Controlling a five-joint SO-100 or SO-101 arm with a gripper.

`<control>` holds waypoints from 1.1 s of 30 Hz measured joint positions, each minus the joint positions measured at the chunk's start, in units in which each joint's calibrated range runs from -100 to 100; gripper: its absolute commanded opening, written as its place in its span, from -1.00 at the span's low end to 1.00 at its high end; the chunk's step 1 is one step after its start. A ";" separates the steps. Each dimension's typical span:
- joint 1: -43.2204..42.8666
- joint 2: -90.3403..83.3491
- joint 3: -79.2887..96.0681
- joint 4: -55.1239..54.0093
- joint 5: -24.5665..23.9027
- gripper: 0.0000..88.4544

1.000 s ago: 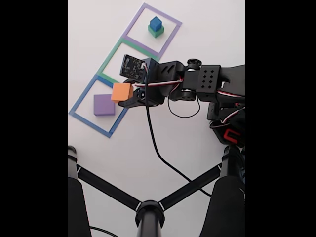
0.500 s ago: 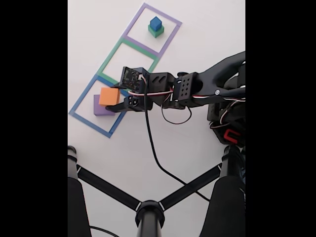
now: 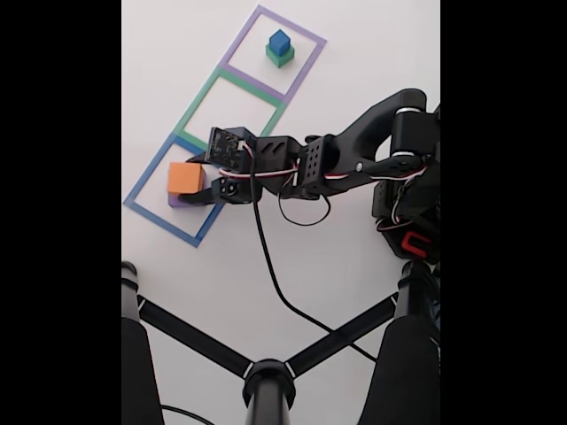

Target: Tower of hanoi

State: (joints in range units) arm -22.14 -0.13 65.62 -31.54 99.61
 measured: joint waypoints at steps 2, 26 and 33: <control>-0.16 0.76 -0.70 0.00 0.20 -0.79; -0.41 4.81 -2.18 -3.29 0.00 -0.45; -0.41 5.23 -2.18 -4.57 0.00 -0.37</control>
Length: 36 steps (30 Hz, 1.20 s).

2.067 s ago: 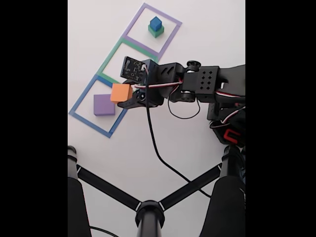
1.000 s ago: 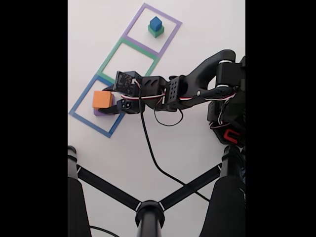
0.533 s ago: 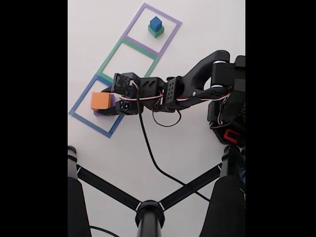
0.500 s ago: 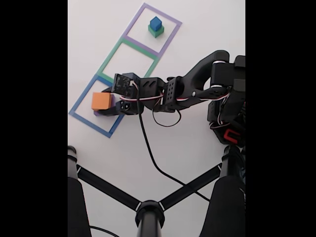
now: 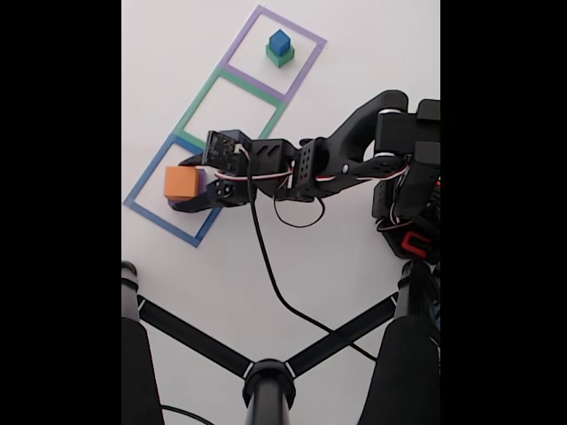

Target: Tower of hanoi

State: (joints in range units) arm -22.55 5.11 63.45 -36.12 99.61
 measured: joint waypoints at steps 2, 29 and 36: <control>0.00 0.00 0.00 -0.16 0.00 -0.35; 14.90 -45.42 -23.06 87.16 0.39 -1.00; 22.27 -46.86 -43.78 116.29 0.39 -1.00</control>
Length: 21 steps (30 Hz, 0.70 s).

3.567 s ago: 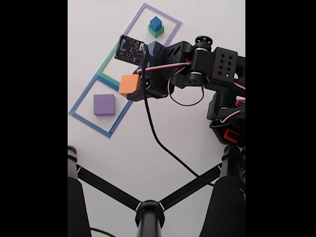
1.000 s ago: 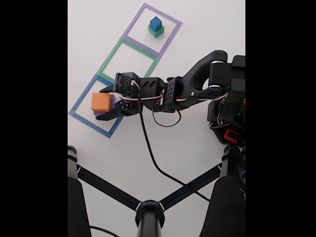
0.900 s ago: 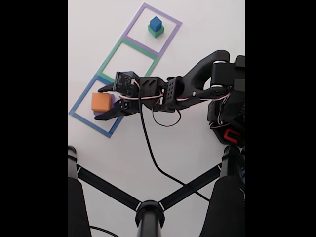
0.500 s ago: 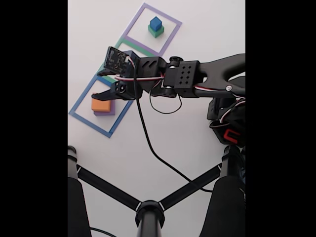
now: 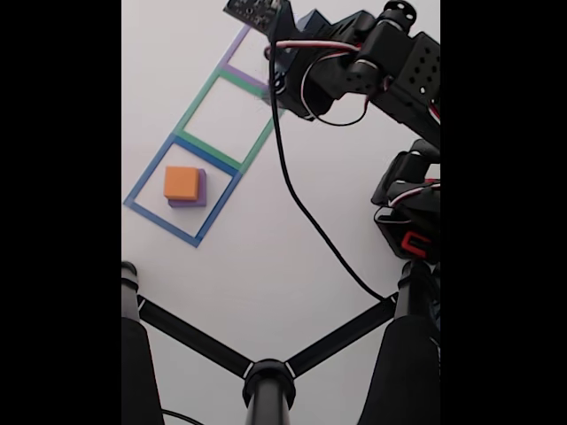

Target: Tower of hanoi

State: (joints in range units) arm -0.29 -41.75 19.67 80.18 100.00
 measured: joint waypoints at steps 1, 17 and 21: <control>0.74 0.00 -3.22 3.21 0.00 -0.99; 8.35 1.77 -27.07 18.46 -0.99 -0.96; 10.15 1.94 -23.41 18.22 -0.99 -0.90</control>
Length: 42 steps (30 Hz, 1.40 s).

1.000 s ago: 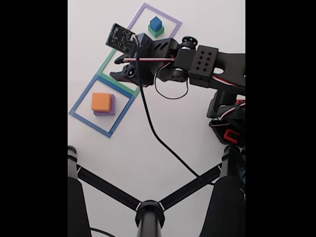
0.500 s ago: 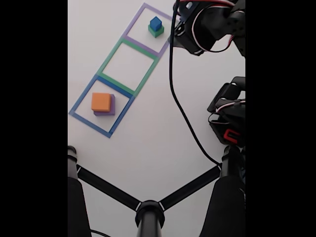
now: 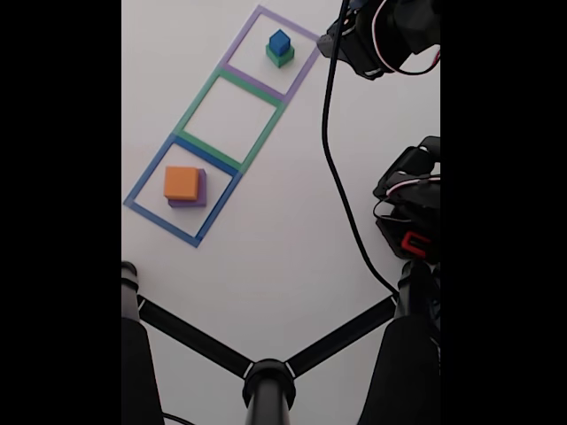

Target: Tower of hanoi

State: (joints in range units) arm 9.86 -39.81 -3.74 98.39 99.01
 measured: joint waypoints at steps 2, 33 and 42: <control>0.98 -0.42 4.26 -3.13 0.20 -0.82; 14.00 8.61 74.33 -97.03 0.59 -0.35; 14.00 22.20 75.37 -116.77 0.59 -0.35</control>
State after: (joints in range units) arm 23.86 -17.60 71.63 -18.38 99.61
